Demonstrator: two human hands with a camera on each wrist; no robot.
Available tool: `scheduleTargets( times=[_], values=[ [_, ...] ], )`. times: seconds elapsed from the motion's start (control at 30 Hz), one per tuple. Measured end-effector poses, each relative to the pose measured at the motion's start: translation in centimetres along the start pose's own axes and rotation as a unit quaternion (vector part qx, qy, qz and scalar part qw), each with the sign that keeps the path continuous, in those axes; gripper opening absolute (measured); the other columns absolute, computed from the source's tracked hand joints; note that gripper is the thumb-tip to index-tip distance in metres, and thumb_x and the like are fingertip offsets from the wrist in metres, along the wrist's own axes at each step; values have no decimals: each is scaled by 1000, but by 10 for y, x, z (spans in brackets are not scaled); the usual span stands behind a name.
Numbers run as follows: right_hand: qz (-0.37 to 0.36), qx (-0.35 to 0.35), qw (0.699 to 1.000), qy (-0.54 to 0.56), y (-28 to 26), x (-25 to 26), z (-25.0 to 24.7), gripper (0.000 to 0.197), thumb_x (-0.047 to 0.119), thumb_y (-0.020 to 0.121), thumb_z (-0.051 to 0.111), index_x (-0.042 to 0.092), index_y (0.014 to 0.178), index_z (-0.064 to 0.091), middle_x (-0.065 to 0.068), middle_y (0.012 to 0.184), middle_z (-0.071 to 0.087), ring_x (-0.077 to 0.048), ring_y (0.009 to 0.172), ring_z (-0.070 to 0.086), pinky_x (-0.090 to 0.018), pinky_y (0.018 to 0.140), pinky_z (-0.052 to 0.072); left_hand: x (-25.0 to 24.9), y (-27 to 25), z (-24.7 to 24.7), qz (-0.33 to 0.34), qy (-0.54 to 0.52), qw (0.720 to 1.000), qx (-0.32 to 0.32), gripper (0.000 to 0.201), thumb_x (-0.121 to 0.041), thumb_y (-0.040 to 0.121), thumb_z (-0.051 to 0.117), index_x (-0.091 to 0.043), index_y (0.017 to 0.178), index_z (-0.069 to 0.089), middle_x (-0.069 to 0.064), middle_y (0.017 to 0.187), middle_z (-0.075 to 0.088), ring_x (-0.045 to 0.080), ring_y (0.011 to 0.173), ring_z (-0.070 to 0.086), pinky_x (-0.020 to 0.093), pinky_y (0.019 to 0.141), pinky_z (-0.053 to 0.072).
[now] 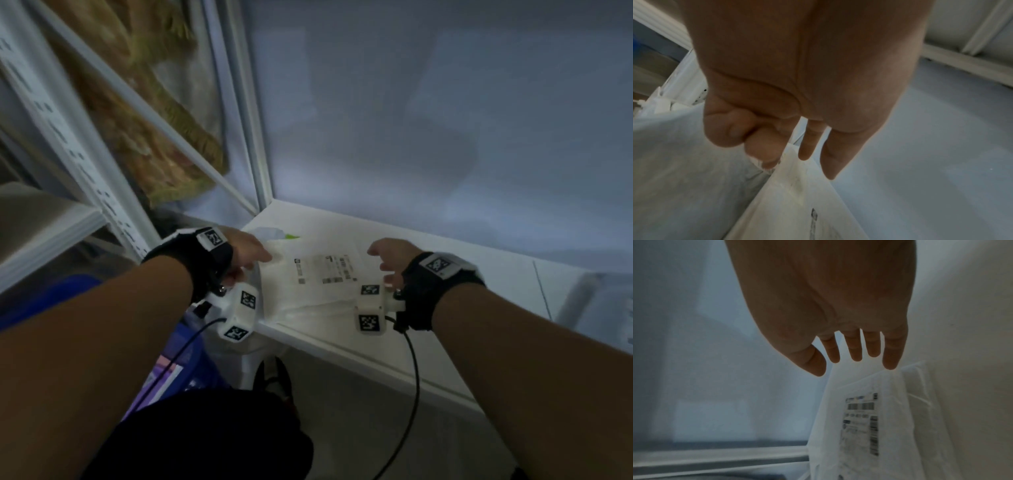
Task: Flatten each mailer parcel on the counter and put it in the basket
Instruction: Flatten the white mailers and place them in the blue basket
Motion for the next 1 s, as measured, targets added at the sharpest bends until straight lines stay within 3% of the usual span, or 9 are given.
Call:
scheduleTargets(
  times=[0.13,0.2,0.27,0.37,0.43,0.6,0.77,0.9,1.0],
  values=[
    [42,8,998,40,21,-28,7,39,20,98,54,6,133,49,-16,126,49,-29,96,48,-37,79,47,9,15,16,-33,21,999,20,34,-32,93,61,-5,115,60,13,93,66,19,45,40,21,47,36],
    [70,14,996,61,27,-37,14,31,21,96,57,6,124,54,-18,116,55,-28,79,52,-32,62,45,4,19,21,-17,26,999,23,28,-29,94,61,-8,111,59,10,88,67,19,44,39,20,46,35],
    [82,24,994,68,34,-44,20,27,21,95,58,7,118,55,-15,108,57,-25,70,52,-29,58,44,0,21,25,-7,23,1000,20,17,-25,93,62,-12,100,55,8,82,67,18,44,38,19,46,34],
    [91,52,992,68,40,-55,27,27,24,90,62,13,111,50,-11,113,52,-21,74,53,-30,63,48,2,24,25,-10,-23,1000,-4,20,-19,89,68,-12,80,52,11,74,65,17,41,38,19,44,34],
    [99,58,990,79,41,-60,30,27,25,89,62,14,109,49,-11,113,51,-20,74,53,-30,63,49,3,26,22,-16,-68,997,-21,21,-19,85,72,-8,78,56,12,69,62,16,39,37,20,45,33],
    [93,54,991,79,38,-61,29,18,27,90,60,13,102,57,-10,110,56,-23,75,56,-30,61,48,-11,20,29,0,-126,992,29,28,-21,89,65,-2,110,63,7,70,65,19,47,40,25,56,26],
    [71,32,994,81,22,-49,13,20,22,95,58,11,112,58,-11,108,58,-26,74,56,-28,56,44,-55,-5,23,63,-117,991,16,22,-17,93,50,-3,108,57,11,73,58,19,43,49,24,51,33],
    [58,12,995,84,4,-44,-15,25,24,98,57,9,118,55,-13,111,52,-23,70,51,-26,49,37,-101,-39,14,124,-141,982,12,6,-17,90,49,-12,87,51,11,64,43,19,40,36,20,45,24],
    [54,-11,992,110,-13,-43,-45,31,32,97,57,8,117,53,-13,114,51,-28,87,52,-27,53,39,-137,-68,8,165,-154,974,16,15,-12,90,47,-14,76,44,7,58,38,17,38,29,20,44,21]
  ],
)
Point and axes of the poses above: each hand's wrist, its own y-axis towards the middle knuckle, its own z-axis out of the palm, x = y × z, the point moved 10 cm from there along y, towards the middle knuckle
